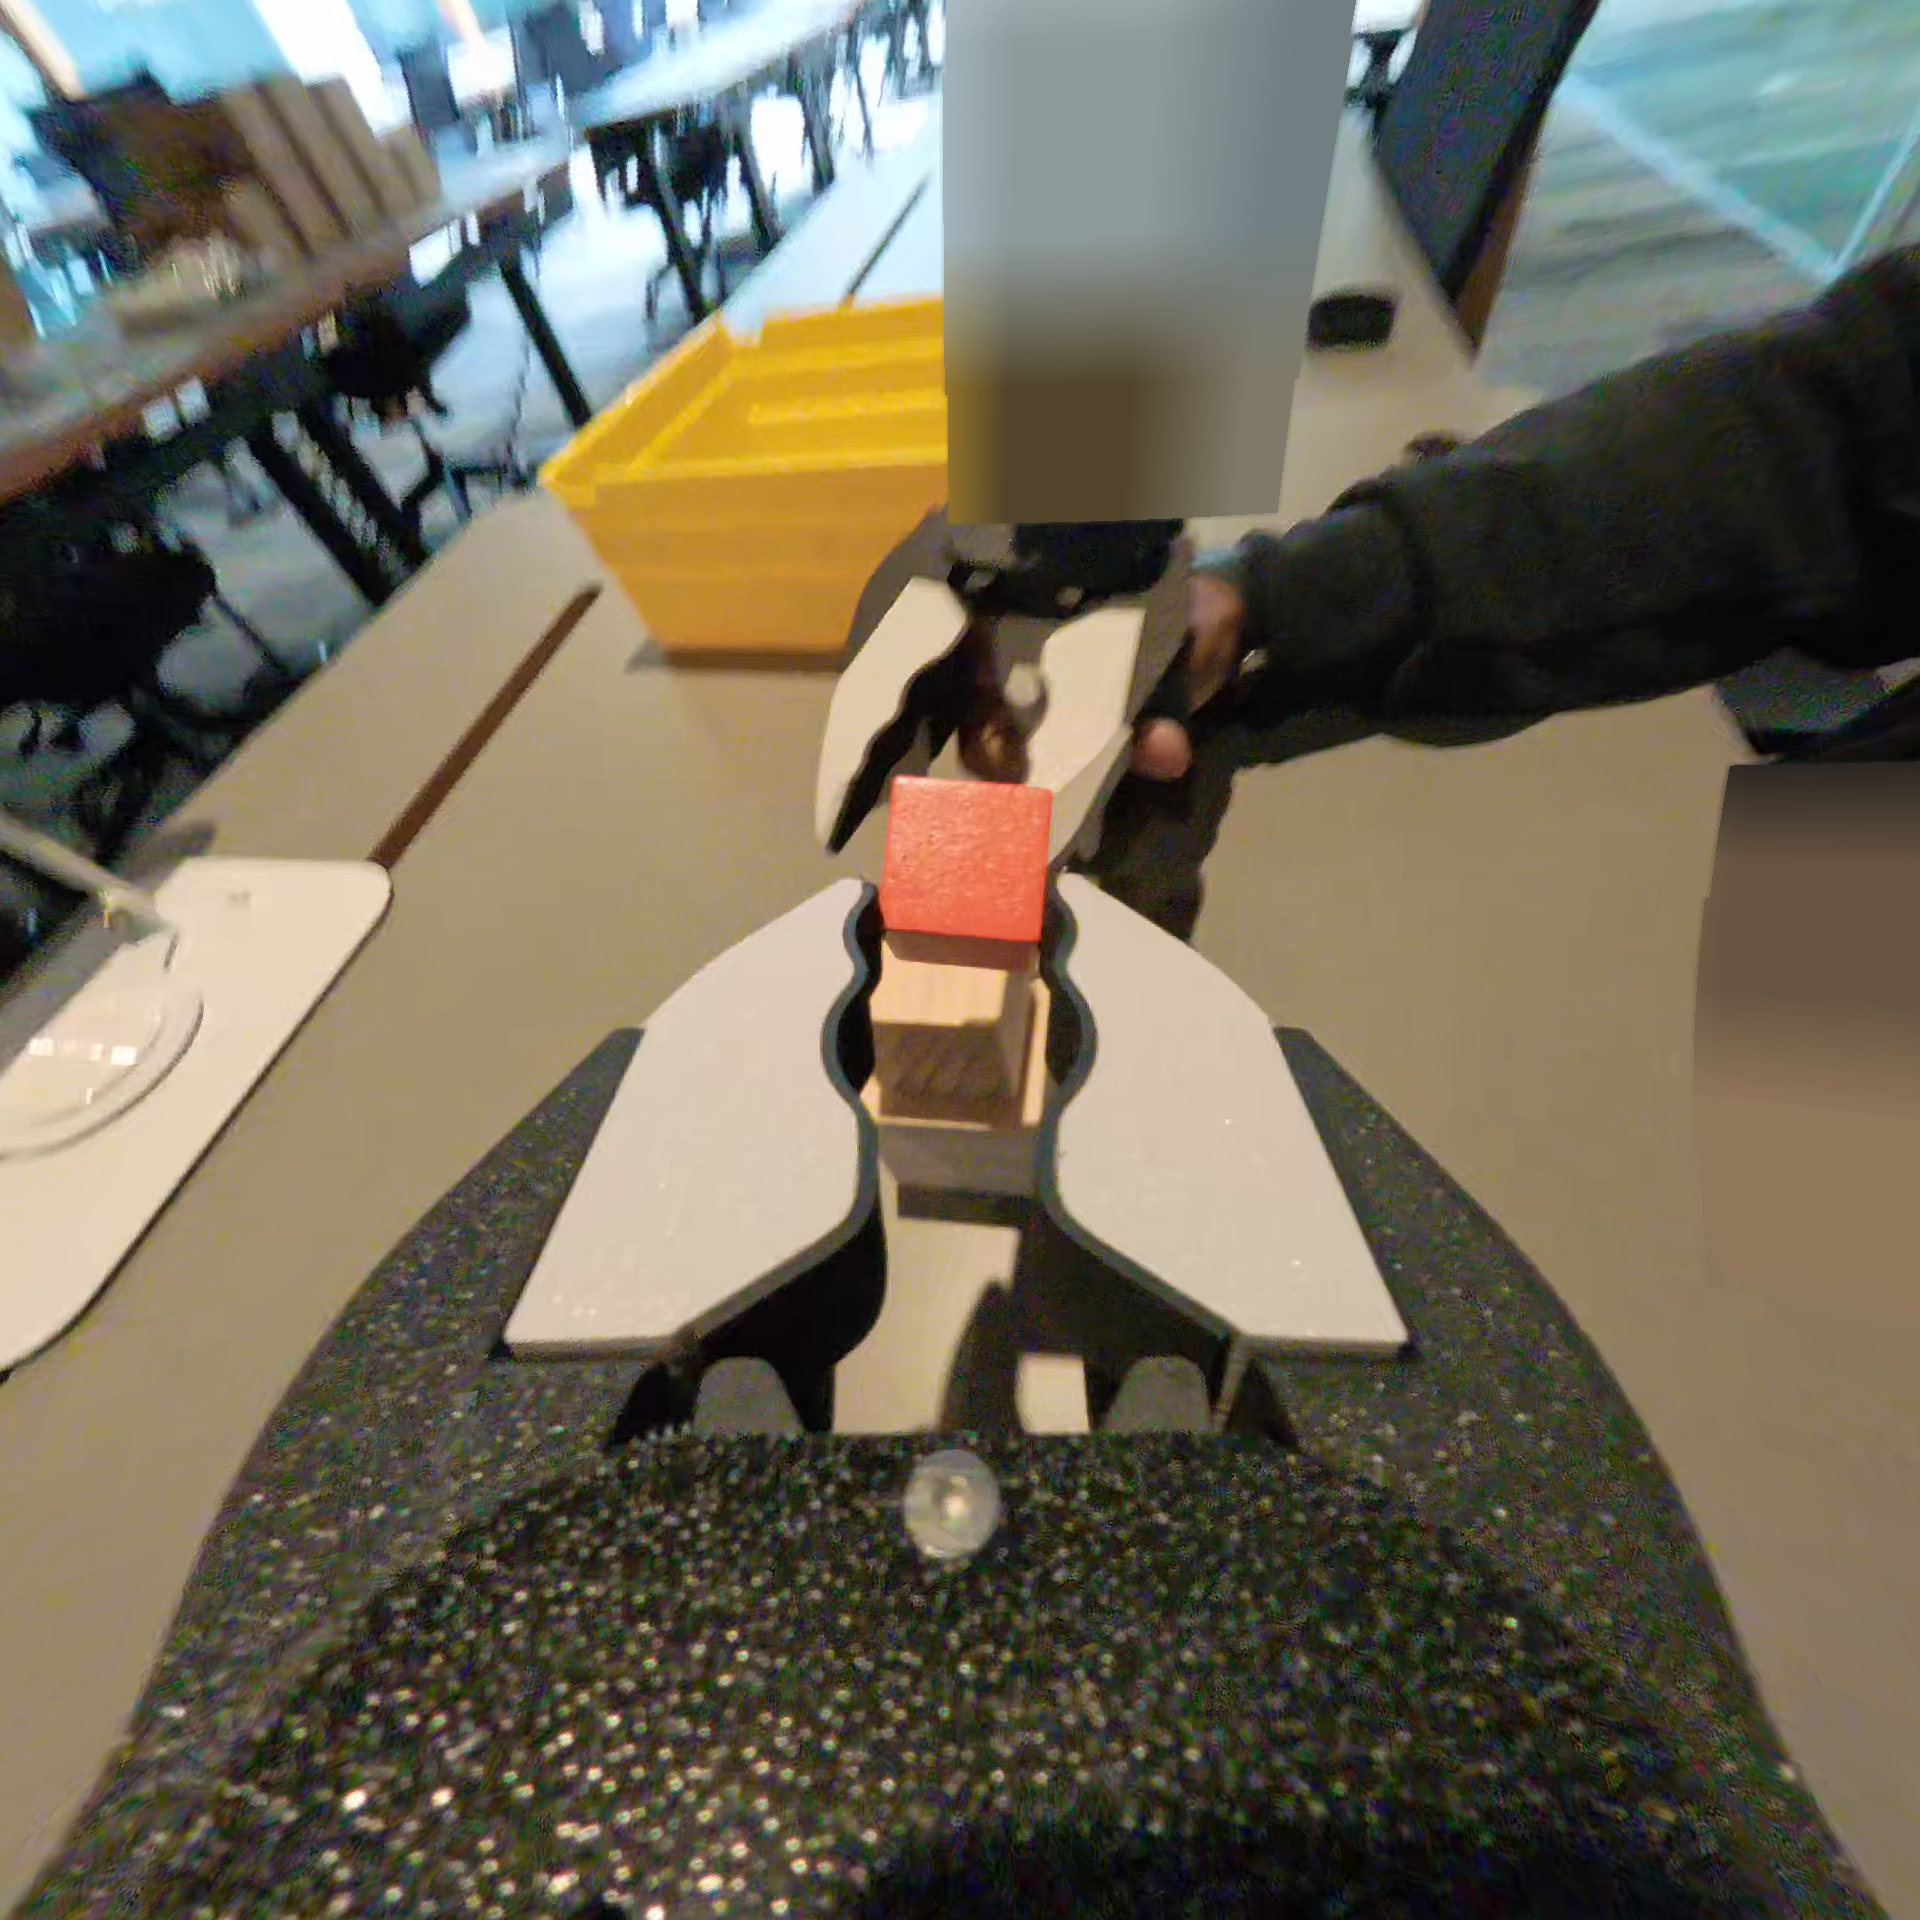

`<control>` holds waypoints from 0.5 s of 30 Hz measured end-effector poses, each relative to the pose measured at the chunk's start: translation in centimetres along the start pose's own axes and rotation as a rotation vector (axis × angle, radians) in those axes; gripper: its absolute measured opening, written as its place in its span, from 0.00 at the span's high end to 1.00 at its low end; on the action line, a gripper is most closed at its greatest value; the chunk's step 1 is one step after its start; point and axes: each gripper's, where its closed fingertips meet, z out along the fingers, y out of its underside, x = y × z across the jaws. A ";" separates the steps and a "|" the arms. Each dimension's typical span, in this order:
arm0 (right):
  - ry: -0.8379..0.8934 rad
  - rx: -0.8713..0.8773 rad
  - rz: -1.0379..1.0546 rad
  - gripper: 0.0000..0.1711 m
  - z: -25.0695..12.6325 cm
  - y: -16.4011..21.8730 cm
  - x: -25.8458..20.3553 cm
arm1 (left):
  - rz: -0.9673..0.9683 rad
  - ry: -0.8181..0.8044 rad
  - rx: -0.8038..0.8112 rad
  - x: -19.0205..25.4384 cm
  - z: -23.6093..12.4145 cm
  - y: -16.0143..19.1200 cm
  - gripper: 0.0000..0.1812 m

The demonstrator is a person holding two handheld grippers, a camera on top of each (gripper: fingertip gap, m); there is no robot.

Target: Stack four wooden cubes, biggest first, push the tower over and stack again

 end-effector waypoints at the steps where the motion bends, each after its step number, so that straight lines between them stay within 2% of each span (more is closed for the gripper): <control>1: -0.001 -0.003 0.000 0.70 0.0 0.0 0.0 | -0.022 -0.016 -0.050 -0.7 0.4 0.5 0.84; 5: -0.001 -0.010 -0.011 0.70 0.1 0.1 -0.1 | -0.119 0.017 -0.154 -1.5 2.3 1.8 0.84; 15: -0.017 -0.004 -0.001 0.70 0.0 0.1 -0.3 | -0.043 0.098 -0.312 -1.1 3.1 2.4 0.84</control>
